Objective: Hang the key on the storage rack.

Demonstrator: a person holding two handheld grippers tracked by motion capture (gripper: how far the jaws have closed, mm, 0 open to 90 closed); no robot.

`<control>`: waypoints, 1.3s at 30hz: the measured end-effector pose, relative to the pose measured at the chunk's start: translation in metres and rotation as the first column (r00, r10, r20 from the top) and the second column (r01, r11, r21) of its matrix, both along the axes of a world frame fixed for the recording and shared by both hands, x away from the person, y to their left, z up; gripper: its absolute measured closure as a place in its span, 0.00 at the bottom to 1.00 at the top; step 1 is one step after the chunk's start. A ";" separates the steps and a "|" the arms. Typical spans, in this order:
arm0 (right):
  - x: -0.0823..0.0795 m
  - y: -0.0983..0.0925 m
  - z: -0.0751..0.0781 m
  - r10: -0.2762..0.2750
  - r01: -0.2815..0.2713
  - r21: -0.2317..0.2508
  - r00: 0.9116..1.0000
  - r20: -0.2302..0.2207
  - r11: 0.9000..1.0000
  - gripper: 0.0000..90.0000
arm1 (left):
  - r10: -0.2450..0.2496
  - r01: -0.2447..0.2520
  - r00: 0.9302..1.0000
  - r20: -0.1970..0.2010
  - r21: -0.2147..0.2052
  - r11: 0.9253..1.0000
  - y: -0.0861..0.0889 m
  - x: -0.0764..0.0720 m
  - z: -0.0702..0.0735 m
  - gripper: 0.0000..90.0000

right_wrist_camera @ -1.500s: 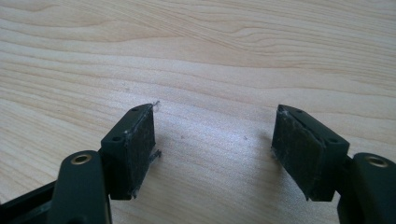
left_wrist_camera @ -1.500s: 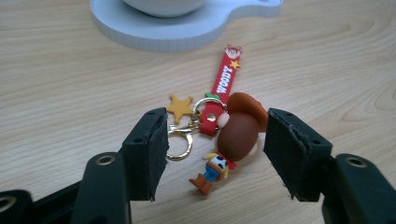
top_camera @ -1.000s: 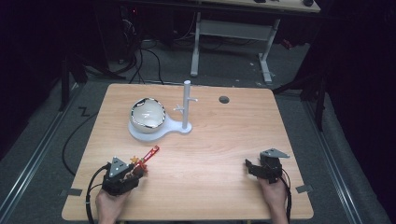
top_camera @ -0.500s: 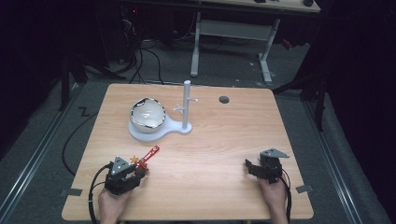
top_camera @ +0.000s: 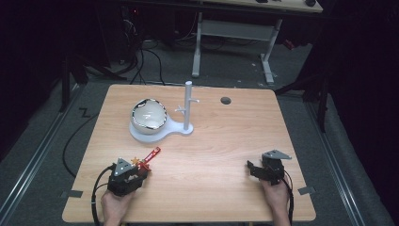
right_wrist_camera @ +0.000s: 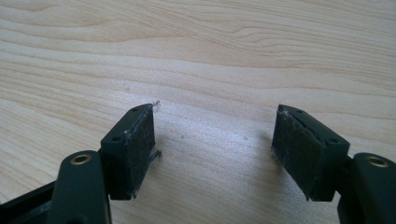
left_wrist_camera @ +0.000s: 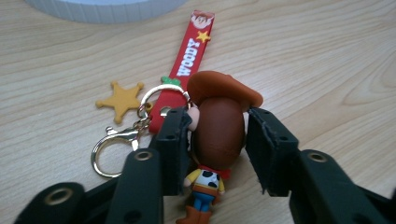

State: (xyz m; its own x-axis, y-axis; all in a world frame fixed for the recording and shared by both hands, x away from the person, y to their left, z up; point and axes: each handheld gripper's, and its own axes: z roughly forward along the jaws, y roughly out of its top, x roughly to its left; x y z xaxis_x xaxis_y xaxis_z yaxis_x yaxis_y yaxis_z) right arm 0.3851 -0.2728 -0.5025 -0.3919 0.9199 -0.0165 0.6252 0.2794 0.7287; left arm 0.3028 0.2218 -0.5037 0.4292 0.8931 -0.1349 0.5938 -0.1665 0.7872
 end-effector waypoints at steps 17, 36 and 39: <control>0.000 0.000 0.000 0.000 0.000 0.000 1.000 0.000 1.000 0.34 | -0.028 0.028 0.999 0.028 0.031 0.999 -0.008 -0.001 0.012 0.74; 0.000 0.000 0.000 0.000 0.000 0.000 1.000 0.000 1.000 0.34 | -0.062 0.063 0.993 0.102 -0.013 0.998 -0.009 -0.002 0.054 0.74; 0.000 0.000 0.000 0.000 0.000 0.000 1.000 0.000 1.000 0.34 | -0.065 0.067 0.992 0.111 -0.017 0.998 -0.009 0.000 0.061 0.74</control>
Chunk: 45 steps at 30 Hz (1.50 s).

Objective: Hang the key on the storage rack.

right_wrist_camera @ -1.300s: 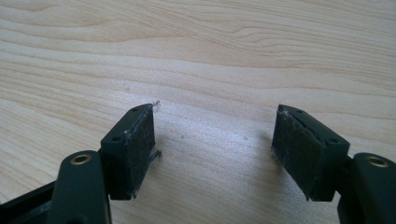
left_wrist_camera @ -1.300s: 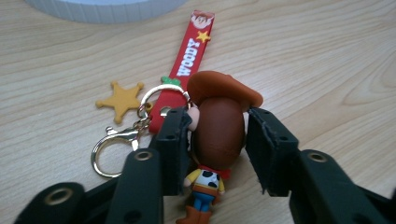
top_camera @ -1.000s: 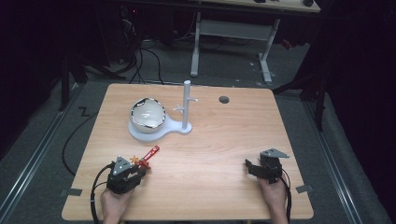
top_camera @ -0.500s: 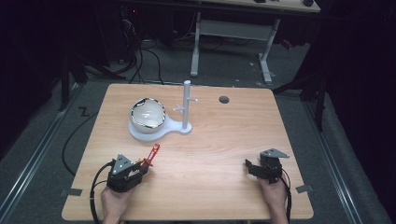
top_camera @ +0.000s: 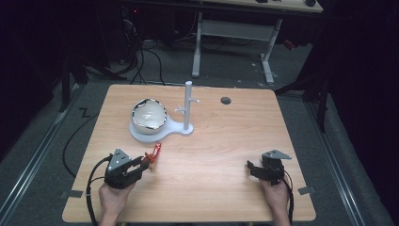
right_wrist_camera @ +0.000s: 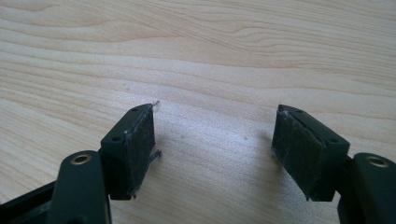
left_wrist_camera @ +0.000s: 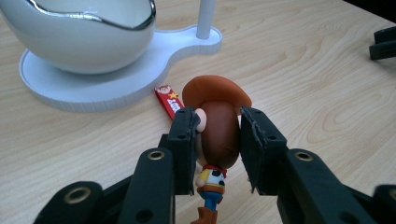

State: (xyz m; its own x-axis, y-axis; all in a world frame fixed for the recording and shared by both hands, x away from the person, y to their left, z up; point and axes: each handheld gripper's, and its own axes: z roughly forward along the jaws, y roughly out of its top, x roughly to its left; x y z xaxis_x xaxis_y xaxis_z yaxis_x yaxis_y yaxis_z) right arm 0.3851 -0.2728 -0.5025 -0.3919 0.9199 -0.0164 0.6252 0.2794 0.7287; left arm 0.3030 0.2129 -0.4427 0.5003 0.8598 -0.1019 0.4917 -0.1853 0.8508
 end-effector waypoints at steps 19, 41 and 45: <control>0.000 0.000 0.000 0.000 0.000 0.000 1.000 0.000 1.000 0.34 | -0.046 0.049 0.997 0.067 -0.041 0.998 -0.005 0.017 0.046 0.74; 0.000 0.000 0.000 0.000 0.000 0.002 1.000 -0.001 1.000 0.34 | -0.113 0.117 0.987 0.113 -0.035 0.992 -0.027 0.043 0.086 0.74; 0.000 0.000 0.000 0.000 0.000 0.002 1.000 -0.001 1.000 0.34 | -0.120 0.125 0.985 0.120 -0.034 0.992 -0.031 0.051 0.091 0.74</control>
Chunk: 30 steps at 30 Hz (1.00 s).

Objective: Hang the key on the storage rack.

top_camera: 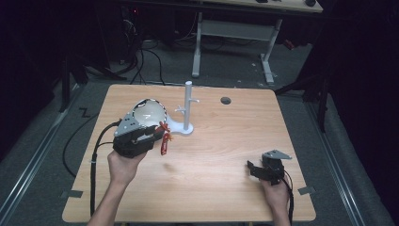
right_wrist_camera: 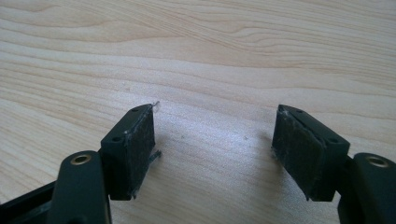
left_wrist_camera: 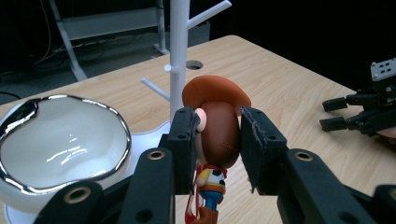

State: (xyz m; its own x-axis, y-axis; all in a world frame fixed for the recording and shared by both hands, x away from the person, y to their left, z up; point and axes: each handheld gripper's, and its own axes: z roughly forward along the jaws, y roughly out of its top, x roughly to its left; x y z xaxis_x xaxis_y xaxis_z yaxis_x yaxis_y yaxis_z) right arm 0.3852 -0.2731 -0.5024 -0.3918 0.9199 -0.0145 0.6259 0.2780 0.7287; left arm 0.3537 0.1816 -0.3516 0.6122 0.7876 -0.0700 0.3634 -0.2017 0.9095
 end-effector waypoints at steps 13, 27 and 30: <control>0.000 0.000 0.000 0.001 -0.001 0.000 1.000 0.000 1.000 0.33 | 0.021 -0.021 1.000 -0.006 -0.019 1.000 -0.003 0.023 0.005 0.74; 0.000 0.000 0.000 0.003 -0.003 -0.002 1.000 0.001 1.000 0.33 | 0.056 -0.056 0.998 -0.010 0.013 0.998 -0.011 0.043 0.008 0.74; 0.000 0.000 0.000 0.003 -0.003 -0.002 1.000 0.001 1.000 0.33 | 0.060 -0.060 0.998 -0.013 0.016 0.998 -0.014 0.048 0.007 0.74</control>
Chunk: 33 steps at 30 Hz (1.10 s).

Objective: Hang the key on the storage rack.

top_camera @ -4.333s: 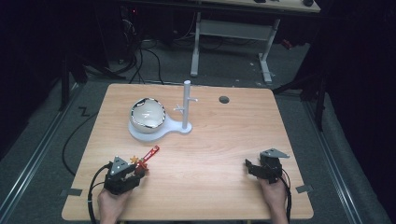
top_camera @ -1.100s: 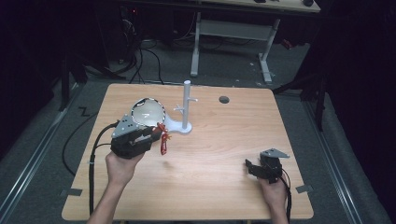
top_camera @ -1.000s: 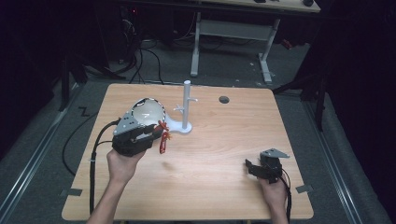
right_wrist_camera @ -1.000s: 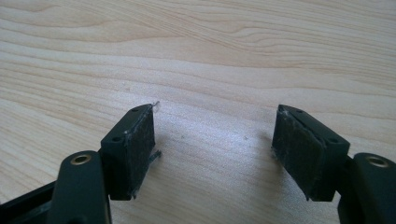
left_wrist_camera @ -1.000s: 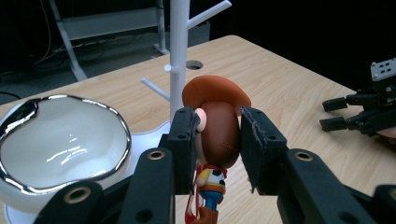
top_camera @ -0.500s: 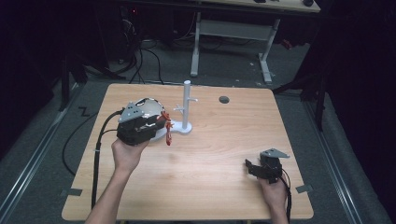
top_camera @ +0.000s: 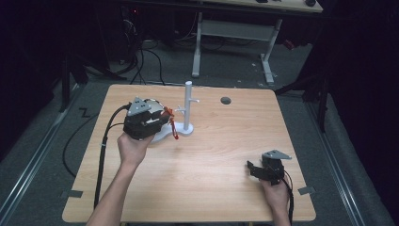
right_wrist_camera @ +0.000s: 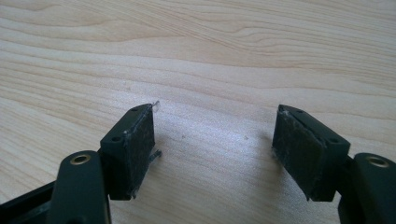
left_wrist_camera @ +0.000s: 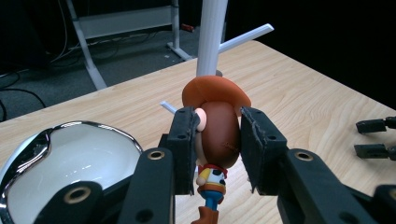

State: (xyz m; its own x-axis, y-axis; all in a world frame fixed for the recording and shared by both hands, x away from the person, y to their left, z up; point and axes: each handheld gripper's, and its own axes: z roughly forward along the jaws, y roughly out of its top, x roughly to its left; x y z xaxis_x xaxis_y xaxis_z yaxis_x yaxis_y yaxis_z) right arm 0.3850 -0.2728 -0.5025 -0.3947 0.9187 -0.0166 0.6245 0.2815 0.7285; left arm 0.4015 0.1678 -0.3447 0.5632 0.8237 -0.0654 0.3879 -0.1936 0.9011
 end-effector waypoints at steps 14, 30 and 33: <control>0.000 0.000 0.000 0.000 0.000 -0.001 1.000 0.000 1.000 0.33 | 0.006 -0.006 1.000 -0.004 0.001 1.000 -0.007 0.016 -0.002 0.74; 0.000 0.000 0.000 0.000 0.000 0.000 1.000 0.000 1.000 0.33 | 0.021 -0.022 1.000 -0.012 -0.021 1.000 -0.013 0.030 -0.006 0.74; 0.000 0.000 0.000 0.000 0.000 -0.001 1.000 0.001 1.000 0.33 | 0.024 -0.025 1.000 -0.012 -0.017 1.000 -0.013 0.030 -0.006 0.74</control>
State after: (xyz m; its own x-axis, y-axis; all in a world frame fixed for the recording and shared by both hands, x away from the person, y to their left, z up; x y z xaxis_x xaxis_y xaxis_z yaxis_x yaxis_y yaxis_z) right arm 0.3850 -0.2727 -0.5025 -0.3947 0.9186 -0.0175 0.6241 0.2820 0.7287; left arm 0.4316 0.1553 -0.3508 0.5420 0.8359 -0.0860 0.4029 -0.1687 0.8996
